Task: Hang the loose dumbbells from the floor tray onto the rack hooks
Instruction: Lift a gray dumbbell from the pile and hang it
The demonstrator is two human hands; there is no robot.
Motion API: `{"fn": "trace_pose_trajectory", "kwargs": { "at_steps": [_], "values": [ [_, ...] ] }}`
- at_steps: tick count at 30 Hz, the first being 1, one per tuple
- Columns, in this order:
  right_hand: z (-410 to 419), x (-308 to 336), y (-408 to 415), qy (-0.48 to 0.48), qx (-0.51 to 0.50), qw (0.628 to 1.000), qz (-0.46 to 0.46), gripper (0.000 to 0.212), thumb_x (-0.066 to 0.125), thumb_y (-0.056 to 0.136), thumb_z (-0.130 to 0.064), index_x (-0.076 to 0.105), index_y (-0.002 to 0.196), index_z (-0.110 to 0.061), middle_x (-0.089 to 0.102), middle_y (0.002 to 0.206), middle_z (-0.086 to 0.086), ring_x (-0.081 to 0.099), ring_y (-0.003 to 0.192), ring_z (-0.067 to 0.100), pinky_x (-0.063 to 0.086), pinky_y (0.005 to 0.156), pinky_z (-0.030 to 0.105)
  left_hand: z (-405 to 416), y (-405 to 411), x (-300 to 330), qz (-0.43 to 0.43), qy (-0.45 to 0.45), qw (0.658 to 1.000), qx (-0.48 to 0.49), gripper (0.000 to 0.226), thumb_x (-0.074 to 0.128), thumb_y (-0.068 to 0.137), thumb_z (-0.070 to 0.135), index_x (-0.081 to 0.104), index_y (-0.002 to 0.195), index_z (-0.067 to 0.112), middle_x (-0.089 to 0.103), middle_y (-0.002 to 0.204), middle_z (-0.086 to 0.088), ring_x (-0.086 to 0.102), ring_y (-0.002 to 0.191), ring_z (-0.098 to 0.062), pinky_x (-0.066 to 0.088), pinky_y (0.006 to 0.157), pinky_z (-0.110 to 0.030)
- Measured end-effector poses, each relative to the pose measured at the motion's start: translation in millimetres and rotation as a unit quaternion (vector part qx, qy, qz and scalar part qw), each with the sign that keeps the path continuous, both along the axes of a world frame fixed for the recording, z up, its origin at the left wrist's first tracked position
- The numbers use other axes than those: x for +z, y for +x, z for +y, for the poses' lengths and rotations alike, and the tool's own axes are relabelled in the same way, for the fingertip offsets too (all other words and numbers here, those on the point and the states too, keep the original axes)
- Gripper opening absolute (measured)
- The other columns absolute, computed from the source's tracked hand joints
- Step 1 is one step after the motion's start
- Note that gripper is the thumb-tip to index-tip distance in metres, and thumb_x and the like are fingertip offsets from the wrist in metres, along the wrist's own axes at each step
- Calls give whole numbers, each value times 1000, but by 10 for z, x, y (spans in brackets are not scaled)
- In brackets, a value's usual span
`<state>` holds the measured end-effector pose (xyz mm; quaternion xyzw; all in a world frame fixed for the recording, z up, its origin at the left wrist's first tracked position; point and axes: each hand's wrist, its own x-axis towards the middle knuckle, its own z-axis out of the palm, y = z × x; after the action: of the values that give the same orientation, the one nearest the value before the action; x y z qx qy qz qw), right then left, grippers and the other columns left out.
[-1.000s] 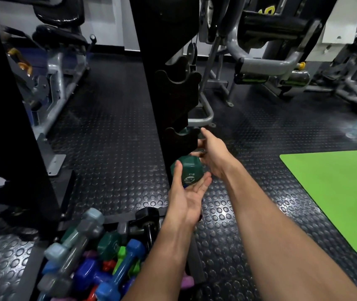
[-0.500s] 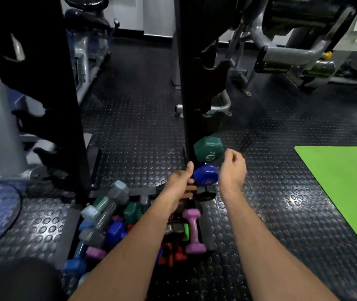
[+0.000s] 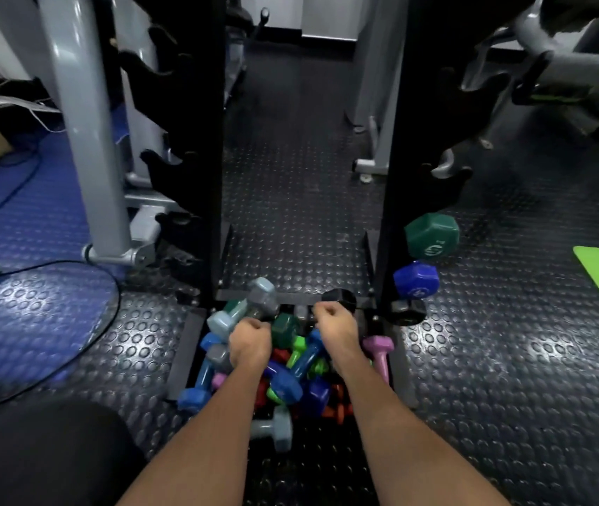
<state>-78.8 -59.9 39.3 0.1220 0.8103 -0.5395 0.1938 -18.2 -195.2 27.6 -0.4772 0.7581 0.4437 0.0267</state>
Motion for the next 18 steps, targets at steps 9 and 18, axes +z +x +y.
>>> {"fn": "trace_pose_trajectory", "kwargs": {
  "at_steps": [9,18],
  "values": [
    [-862,-317,-61,-17,139,984,-105,16,61,100,-25,72,91,-17,65,84,0,58,71,15,49,73,30,-380,254,-288,-39,-52,987,149,50,70,87,27,58,130,6,50,136,-21,44,127,-41,42,100,-50],
    [-1315,-675,44,-44,7,991,-124,25,61,91,-12,65,67,-16,62,66,6,64,64,22,57,71,35,-623,303,-918,38,240,944,224,52,90,61,8,58,101,2,67,72,-18,63,55,-25,47,44,-28]
  ]
}}
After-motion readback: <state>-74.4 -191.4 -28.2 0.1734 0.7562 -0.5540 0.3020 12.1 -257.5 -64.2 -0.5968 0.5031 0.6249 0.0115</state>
